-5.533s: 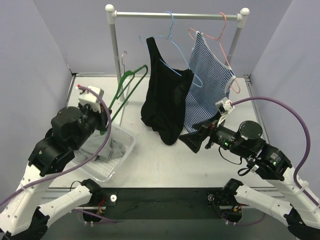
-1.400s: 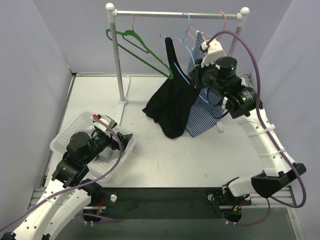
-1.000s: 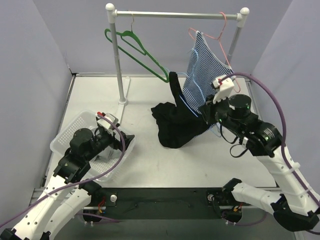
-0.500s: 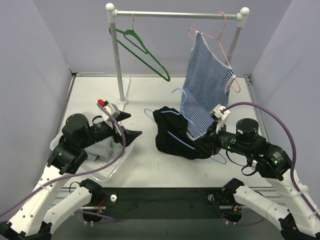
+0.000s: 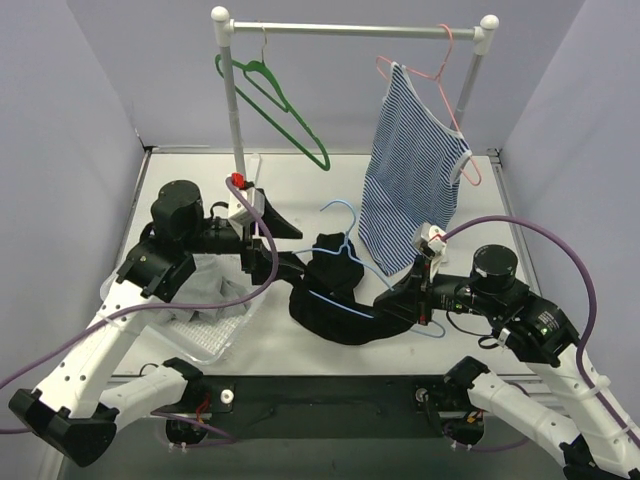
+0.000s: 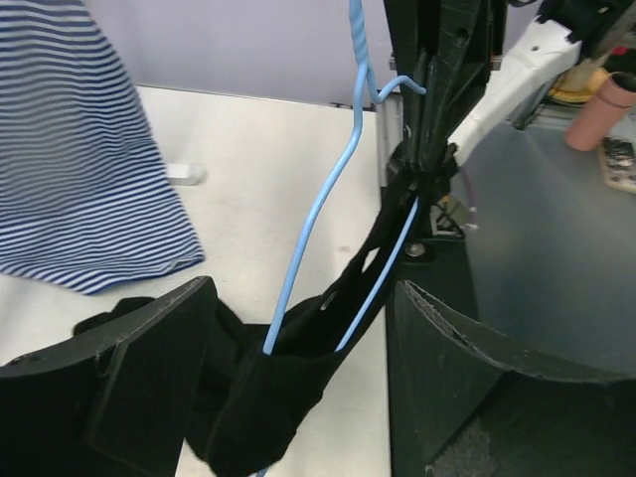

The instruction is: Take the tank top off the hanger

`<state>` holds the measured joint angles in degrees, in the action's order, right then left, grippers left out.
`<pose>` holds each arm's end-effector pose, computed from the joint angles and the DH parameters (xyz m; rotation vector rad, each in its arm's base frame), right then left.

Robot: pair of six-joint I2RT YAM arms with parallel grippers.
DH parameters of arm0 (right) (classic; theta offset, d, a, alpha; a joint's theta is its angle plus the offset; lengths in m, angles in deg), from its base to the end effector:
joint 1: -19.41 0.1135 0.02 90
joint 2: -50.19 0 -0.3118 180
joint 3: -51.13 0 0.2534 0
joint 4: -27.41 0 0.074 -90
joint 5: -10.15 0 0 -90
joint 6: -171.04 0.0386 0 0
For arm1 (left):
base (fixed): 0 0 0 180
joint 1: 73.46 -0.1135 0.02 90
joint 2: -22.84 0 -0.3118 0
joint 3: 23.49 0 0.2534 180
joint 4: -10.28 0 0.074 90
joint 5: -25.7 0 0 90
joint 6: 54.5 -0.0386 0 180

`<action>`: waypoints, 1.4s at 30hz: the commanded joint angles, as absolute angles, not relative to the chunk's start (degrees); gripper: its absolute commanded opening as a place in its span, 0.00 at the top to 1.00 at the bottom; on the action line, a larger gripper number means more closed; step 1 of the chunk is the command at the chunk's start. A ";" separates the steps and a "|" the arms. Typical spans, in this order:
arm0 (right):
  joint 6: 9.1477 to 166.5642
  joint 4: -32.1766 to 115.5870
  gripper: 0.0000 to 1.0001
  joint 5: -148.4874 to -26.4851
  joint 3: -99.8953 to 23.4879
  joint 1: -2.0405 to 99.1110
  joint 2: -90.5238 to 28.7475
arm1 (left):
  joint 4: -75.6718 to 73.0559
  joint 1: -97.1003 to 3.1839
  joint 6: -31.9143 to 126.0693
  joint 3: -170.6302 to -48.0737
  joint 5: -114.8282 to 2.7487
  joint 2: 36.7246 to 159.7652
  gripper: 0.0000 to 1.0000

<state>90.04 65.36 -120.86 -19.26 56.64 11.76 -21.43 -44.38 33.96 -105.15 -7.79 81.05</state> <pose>0.0590 0.0766 0.4307 -0.9712 1.5111 1.1874 0.1439 -0.1168 0.4657 1.1608 1.3711 -1.1858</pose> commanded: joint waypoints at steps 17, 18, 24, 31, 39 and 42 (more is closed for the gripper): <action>98.17 53.33 0.50 -122.65 -20.39 57.20 9.68 | -16.68 -44.37 36.99 -102.66 3.99 81.11 1.00; 99.22 51.33 0.47 -122.47 -21.45 57.29 9.15 | -16.86 -44.37 36.82 -102.66 3.82 81.20 1.00; 106.26 42.01 0.41 -119.58 -23.39 57.29 5.72 | -17.65 -44.28 35.94 -102.40 3.46 81.29 1.00; 106.79 39.00 0.46 -115.53 -27.87 57.73 0.46 | -18.70 -44.28 35.85 -101.70 2.41 81.02 1.00; 106.88 37.07 0.57 -115.27 -29.19 59.66 -3.59 | -20.02 -44.28 33.92 -102.05 0.83 81.20 1.00; 106.35 37.07 0.63 -113.42 -28.84 61.15 -4.03 | -20.46 -44.28 33.74 -102.31 0.30 81.29 1.00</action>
